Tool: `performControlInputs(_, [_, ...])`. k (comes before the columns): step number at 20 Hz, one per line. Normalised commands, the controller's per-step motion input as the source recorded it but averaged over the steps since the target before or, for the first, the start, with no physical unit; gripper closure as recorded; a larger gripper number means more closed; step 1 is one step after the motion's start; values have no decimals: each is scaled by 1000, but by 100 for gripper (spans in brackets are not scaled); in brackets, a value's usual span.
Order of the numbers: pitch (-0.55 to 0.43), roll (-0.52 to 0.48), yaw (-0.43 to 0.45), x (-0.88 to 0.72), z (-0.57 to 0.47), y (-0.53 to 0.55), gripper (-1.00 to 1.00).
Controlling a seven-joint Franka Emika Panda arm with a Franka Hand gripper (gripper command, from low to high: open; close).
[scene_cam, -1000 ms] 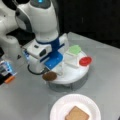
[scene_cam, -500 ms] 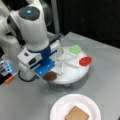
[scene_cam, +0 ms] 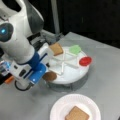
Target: Ingredient selection for cheeseburger or sandwich
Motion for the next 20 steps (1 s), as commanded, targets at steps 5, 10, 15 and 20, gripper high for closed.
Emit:
performControlInputs(5, [-168,363,-102,25,-149,41,-100])
performControlInputs(10, [-144,312,-12,60,-168,-11,-100])
performControlInputs(15, [-109,260,12,30,-99,-90,-100])
performControlInputs(20, [-73,252,22,22,-80,-116,-100])
